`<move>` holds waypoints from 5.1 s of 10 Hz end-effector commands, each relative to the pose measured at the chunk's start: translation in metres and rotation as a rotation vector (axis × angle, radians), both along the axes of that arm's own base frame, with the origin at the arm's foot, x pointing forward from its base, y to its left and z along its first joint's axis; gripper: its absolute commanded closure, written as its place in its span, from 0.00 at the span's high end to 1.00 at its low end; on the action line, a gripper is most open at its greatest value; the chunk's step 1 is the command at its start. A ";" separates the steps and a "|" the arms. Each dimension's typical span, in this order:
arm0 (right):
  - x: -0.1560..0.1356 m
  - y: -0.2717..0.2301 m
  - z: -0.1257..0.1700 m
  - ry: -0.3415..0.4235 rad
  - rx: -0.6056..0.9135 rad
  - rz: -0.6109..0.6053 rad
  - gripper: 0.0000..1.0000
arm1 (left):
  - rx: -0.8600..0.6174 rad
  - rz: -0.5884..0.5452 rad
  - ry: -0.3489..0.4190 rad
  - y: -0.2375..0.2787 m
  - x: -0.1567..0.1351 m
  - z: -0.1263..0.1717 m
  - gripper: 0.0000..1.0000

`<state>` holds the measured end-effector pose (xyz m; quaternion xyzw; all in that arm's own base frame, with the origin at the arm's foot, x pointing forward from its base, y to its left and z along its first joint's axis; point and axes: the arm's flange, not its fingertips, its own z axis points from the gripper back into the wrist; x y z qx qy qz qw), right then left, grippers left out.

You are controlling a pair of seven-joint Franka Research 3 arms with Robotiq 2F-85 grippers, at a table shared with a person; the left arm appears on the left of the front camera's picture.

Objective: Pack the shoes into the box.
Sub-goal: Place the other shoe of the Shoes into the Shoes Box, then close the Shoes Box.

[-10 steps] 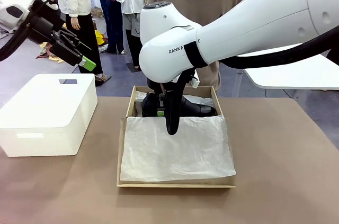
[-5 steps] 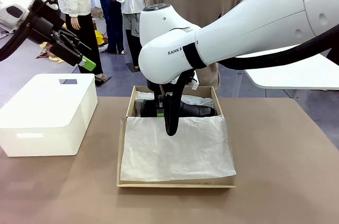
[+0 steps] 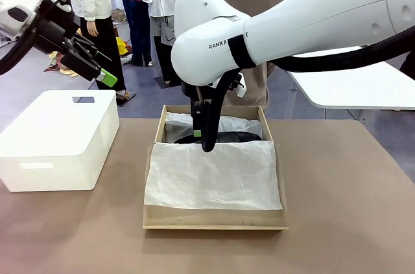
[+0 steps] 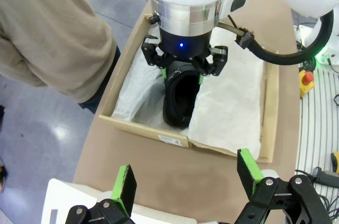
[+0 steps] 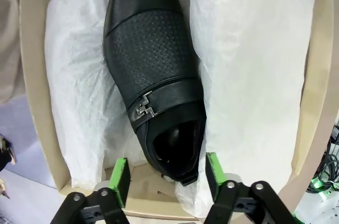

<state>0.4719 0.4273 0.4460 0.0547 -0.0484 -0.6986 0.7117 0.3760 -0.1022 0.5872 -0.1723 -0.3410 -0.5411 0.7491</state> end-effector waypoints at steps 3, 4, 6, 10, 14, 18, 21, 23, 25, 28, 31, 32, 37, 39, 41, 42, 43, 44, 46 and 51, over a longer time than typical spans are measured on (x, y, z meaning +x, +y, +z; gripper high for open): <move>-0.006 -0.007 0.016 0.046 0.013 -0.015 1.00 | -0.012 -0.017 -0.006 0.001 0.000 0.000 1.00; -0.009 -0.010 0.021 0.051 0.016 -0.009 1.00 | -0.012 -0.017 -0.006 0.001 0.000 0.000 1.00; -0.006 -0.003 0.011 0.033 0.006 -0.017 1.00 | -0.012 -0.017 -0.006 0.001 0.000 0.000 1.00; -0.007 -0.004 0.012 0.039 -0.002 -0.017 1.00 | -0.012 -0.017 -0.006 0.001 0.000 0.000 1.00; -0.019 -0.062 0.046 0.035 -0.028 0.404 1.00 | -0.012 -0.017 -0.006 0.001 0.000 0.000 1.00; -0.023 -0.132 0.072 0.037 -0.126 0.938 1.00 | -0.012 -0.017 -0.006 0.001 0.000 0.000 1.00; -0.022 -0.188 0.076 0.042 -0.159 1.242 1.00 | -0.012 -0.017 -0.006 0.001 0.000 0.000 1.00; -0.020 -0.227 0.075 0.041 -0.129 1.350 1.00 | -0.012 -0.017 -0.006 0.001 0.000 0.000 1.00; -0.018 -0.257 0.075 0.021 -0.080 1.411 1.00 | -0.012 -0.017 -0.006 0.001 0.000 0.000 1.00; -0.012 -0.244 0.077 0.049 -0.134 1.380 1.00 | -0.012 -0.017 -0.006 0.001 0.000 0.000 1.00; -0.012 -0.244 0.077 0.049 -0.134 1.380 1.00 | -0.012 -0.017 -0.006 0.001 0.000 0.000 1.00; -0.012 -0.244 0.077 0.049 -0.134 1.380 1.00 | -0.012 -0.017 -0.006 0.001 0.000 0.000 1.00; -0.015 -0.275 0.075 0.037 -0.121 1.652 1.00 | -0.012 -0.017 -0.006 0.001 0.000 0.000 1.00; -0.015 -0.303 0.077 0.022 -0.113 1.873 1.00 | -0.012 -0.017 -0.006 0.001 0.000 0.000 1.00; -0.017 -0.329 0.078 -0.053 -0.094 2.177 1.00 | -0.012 -0.017 -0.006 0.001 0.000 0.000 1.00; -0.018 -0.341 0.077 -0.072 -0.125 2.321 1.00 | -0.012 -0.017 -0.006 0.001 0.000 0.000 1.00; -0.019 -0.353 0.079 -0.111 -0.146 2.439 1.00 | -0.012 -0.017 -0.006 0.001 0.000 0.000 1.00; -0.021 -0.366 0.081 -0.170 -0.173 2.568 1.00 | -0.012 -0.017 -0.006 0.001 0.000 0.000 1.00; -0.021 -0.383 0.086 -0.261 -0.158 2.725 1.00 | -0.012 -0.017 -0.006 0.001 0.000 0.000 1.00; -0.017 -0.383 0.088 -0.198 -0.209 2.699 1.00 | -0.012 -0.017 -0.006 0.001 0.000 0.000 1.00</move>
